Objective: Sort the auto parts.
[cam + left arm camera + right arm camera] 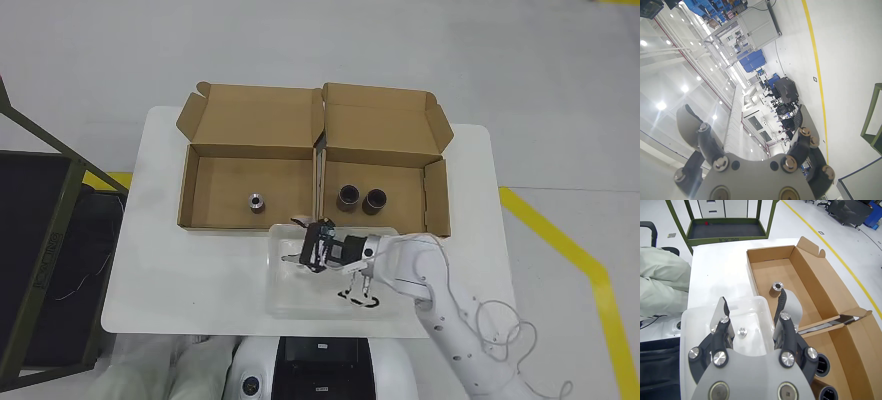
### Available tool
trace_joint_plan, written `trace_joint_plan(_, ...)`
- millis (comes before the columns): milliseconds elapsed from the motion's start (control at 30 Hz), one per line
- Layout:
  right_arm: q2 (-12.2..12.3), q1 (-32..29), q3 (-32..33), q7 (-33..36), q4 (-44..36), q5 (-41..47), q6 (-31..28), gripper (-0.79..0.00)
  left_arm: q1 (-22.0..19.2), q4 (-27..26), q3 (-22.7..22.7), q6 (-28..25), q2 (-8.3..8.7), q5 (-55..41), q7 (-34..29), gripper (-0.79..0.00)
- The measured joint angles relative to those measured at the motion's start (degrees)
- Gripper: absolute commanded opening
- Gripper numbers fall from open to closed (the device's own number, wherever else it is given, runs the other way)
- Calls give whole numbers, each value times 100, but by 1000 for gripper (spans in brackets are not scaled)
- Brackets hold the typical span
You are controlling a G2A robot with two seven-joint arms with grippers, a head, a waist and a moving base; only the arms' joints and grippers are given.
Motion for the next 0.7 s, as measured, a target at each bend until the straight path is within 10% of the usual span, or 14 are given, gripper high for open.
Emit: trace_joint_plan(700,215,-443,-361,216,271,-649,-117,-308,0,0,0,0,0,0,0,0)
